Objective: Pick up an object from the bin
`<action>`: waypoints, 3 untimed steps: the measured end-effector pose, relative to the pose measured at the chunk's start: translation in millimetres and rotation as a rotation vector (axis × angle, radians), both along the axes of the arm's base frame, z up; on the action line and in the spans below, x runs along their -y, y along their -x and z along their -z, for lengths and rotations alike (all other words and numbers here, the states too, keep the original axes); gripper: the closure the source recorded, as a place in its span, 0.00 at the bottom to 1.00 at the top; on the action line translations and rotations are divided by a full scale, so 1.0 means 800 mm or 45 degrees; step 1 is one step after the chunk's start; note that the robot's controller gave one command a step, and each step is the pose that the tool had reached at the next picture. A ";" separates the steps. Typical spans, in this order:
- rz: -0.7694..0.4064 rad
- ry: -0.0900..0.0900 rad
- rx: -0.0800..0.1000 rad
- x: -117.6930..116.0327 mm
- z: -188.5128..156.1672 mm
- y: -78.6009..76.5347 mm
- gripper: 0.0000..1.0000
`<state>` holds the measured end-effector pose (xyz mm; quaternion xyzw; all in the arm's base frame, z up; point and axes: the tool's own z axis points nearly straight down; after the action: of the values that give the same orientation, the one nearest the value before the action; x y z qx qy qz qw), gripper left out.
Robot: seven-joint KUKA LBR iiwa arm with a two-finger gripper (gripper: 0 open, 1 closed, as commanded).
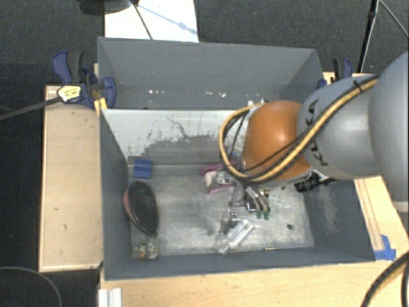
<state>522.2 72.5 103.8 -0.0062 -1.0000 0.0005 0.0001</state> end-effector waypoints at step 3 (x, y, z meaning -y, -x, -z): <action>0.541 0.000 -0.003 -0.019 0.029 -0.079 0.00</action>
Offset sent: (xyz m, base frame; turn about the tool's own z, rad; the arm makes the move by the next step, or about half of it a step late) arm -0.0196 -0.0552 0.0164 0.2074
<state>585.7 87.7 80.5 -0.2169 -0.9762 0.0006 0.0014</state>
